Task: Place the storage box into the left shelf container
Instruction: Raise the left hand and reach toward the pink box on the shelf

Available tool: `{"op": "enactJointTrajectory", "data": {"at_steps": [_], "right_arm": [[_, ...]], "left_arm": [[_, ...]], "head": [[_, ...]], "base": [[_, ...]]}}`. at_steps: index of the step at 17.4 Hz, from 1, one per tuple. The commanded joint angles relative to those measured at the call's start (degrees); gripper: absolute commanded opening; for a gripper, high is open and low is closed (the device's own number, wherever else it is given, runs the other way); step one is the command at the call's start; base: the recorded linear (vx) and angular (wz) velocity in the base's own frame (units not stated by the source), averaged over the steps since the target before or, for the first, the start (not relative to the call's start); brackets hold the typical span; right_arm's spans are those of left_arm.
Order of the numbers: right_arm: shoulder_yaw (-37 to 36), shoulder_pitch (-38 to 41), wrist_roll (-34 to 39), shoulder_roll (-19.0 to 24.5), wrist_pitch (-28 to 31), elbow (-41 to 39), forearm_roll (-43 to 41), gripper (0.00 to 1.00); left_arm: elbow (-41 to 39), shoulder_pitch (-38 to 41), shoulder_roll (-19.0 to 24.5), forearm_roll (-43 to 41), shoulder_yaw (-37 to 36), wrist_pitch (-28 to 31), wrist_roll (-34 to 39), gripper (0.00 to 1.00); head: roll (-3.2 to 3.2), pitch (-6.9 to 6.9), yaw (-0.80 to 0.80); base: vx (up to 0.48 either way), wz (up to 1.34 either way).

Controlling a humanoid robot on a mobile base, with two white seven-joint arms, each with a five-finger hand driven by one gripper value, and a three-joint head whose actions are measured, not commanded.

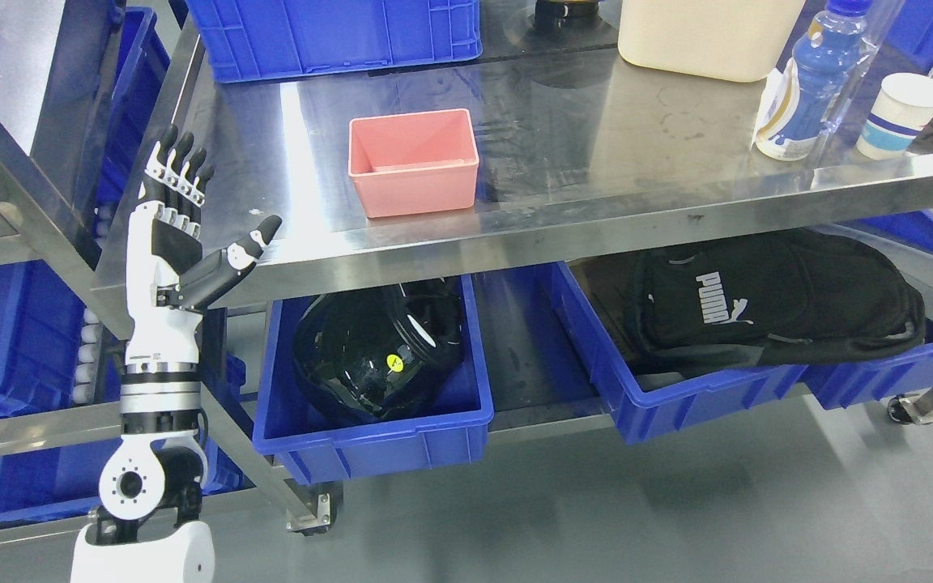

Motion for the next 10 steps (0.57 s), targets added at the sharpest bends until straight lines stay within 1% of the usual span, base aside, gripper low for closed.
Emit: {"op": "enactJointTrajectory", "data": {"at_steps": [1, 3, 5, 7, 8, 10], "right_arm": [[0.00, 0.00, 19.63, -1.00, 0.02, 0.00, 0.44, 1.00], [0.00, 0.00, 19.63, -1.00, 0.02, 0.00, 0.44, 1.00], [0.00, 0.00, 19.63, -1.00, 0.02, 0.00, 0.44, 1.00], [0.00, 0.00, 19.63, -1.00, 0.02, 0.00, 0.44, 1.00], [0.00, 0.00, 19.63, -1.00, 0.02, 0.00, 0.44, 1.00], [0.00, 0.00, 19.63, -1.00, 0.02, 0.00, 0.44, 1.00]], "left_arm": [[0.48, 0.44, 1.52, -0.03, 2.26, 0.00, -0.06, 1.00], [0.66, -0.08, 1.86, -0.03, 2.27, -0.17, -0.58, 1.00], [1.18, -0.87, 3.79, -0.03, 2.45, -0.96, -1.98, 1.00], [1.27, -2.63, 7.30, -0.03, 2.27, -1.76, -7.59, 1.00], [1.79, -4.55, 9.84, -0.29, 2.10, -1.84, -11.36, 1.00], [3.46, -8.68, 15.29, -4.66, 1.83, -1.85, -18.39, 1.00]], "head": [[0.00, 0.00, 0.00], [0.00, 0.00, 0.00], [0.00, 0.00, 0.00], [0.00, 0.00, 0.00], [0.00, 0.00, 0.00], [0.00, 0.00, 0.00]], "base": [[0.011, 0.04], [0.000, 0.03], [-0.006, -0.01], [-0.002, -0.02], [0.000, 0.00], [0.001, 0.02]]}}
